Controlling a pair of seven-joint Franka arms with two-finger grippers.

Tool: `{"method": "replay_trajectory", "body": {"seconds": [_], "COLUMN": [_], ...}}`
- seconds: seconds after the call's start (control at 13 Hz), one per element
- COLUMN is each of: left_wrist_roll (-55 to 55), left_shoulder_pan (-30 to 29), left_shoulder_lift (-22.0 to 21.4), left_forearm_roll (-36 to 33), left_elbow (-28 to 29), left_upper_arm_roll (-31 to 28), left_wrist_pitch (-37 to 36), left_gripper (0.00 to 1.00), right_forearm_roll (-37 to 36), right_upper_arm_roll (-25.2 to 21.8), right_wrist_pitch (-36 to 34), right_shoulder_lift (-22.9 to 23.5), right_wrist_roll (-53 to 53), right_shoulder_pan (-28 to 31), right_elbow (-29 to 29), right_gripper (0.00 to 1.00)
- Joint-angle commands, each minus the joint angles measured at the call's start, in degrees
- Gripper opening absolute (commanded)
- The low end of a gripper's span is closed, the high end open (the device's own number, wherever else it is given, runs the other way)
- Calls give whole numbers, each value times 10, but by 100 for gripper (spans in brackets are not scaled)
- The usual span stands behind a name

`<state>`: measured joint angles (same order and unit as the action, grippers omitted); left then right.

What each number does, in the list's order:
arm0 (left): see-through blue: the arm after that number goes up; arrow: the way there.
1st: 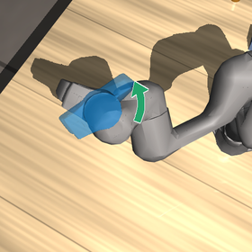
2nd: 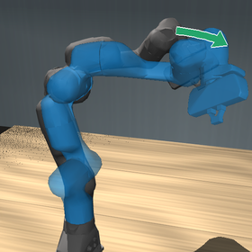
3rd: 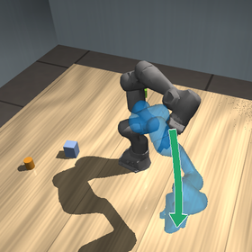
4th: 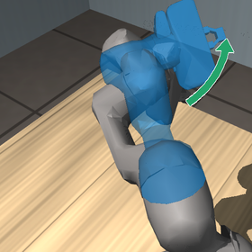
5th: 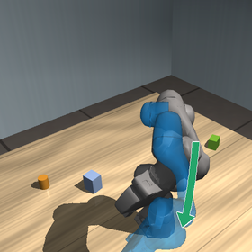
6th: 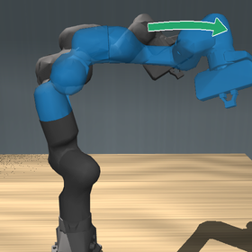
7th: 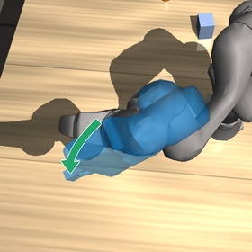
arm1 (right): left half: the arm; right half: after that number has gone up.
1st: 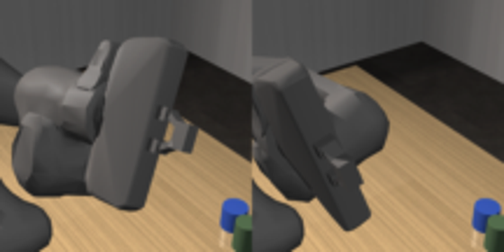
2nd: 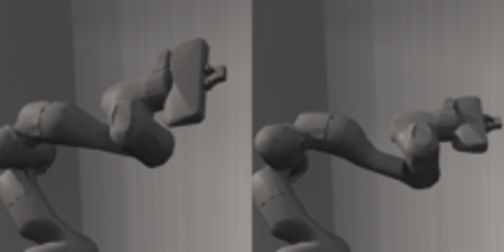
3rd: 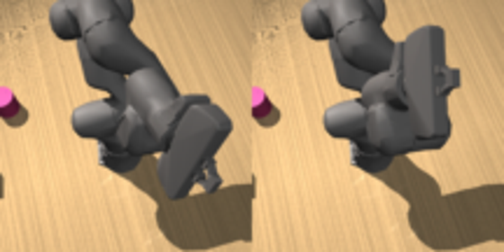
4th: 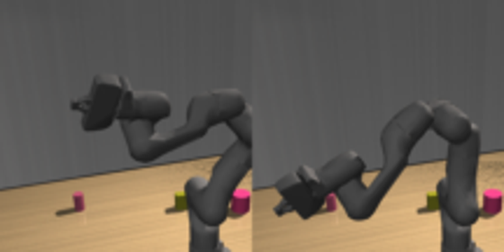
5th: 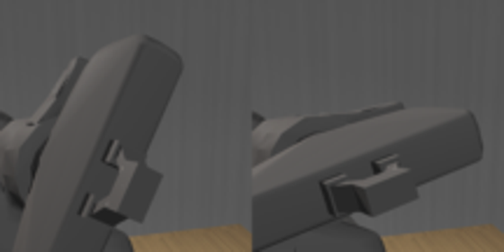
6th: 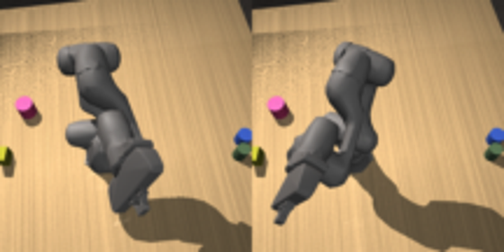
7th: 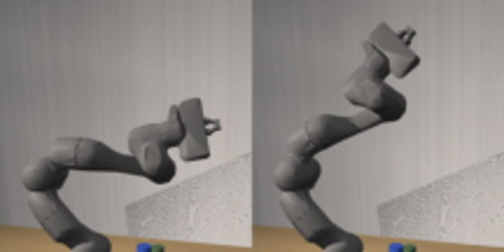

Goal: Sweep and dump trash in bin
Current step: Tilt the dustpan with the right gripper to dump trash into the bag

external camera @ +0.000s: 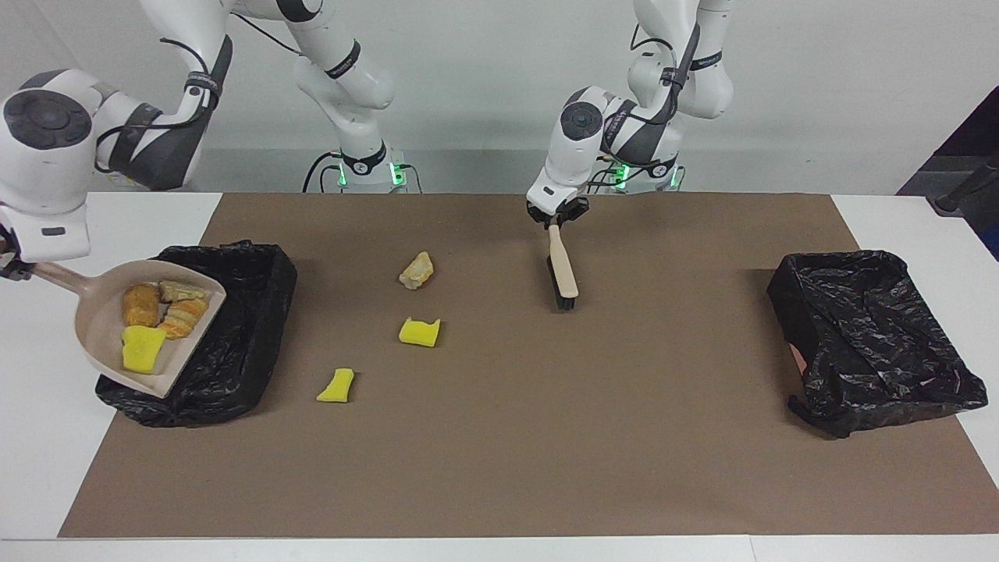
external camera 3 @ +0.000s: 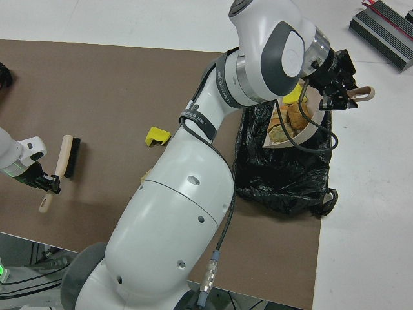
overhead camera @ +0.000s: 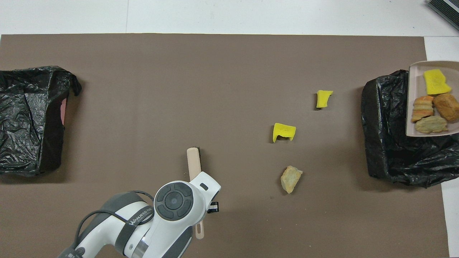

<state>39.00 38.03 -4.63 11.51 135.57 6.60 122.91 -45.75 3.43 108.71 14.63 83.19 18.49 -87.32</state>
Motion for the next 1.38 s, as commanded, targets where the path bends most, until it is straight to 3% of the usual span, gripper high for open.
{"method": "replay_trajectory", "body": {"seconds": [0.0, 0.46, 0.54, 0.69, 0.77, 0.84, 0.92, 1.3], "left_wrist_roll": [13, 6, 2, -15, -17, -16, -11, -50], "left_shoulder_pan": [12, 13, 12, 7, 5, 2, -1, -87], "left_shoulder_lift": [-2, 20, 22, 23, 23, 23, 23, 22], "left_forearm_roll": [-1, -2, -2, -2, -2, -2, -3, -61], "left_elbow": [7, 0, -5, -12, -16, -23, -33, -131], "left_upper_arm_roll": [-7, -7, -7, -8, -9, -10, -12, -13], "left_wrist_pitch": [15, 24, 16, 14, 9, -4, -18, -60], "left_gripper": [0, 0, 4, 61, 68, 88, 100, 100], "right_forearm_roll": [-60, -165, -181, -208, -221, -233, -245, -302], "right_upper_arm_roll": [3, 4, 4, 4, 4, 4, 4, 4], "right_wrist_pitch": [-6, 9, 9, 9, 9, 10, 10, 21], "right_shoulder_lift": [-20, -21, -23, -25, -25, -25, -25, -30], "right_wrist_roll": [-15, -7, 0, 21, 26, 29, 36, 38], "right_shoulder_pan": [-15, -45, -50, -60, -62, -63, -67, -92], "right_elbow": [-26, -28, -29, -30, -29, -30, -30, -35], "right_gripper": [0, 0, 0, 0, 0, 0, 0, 0]}}
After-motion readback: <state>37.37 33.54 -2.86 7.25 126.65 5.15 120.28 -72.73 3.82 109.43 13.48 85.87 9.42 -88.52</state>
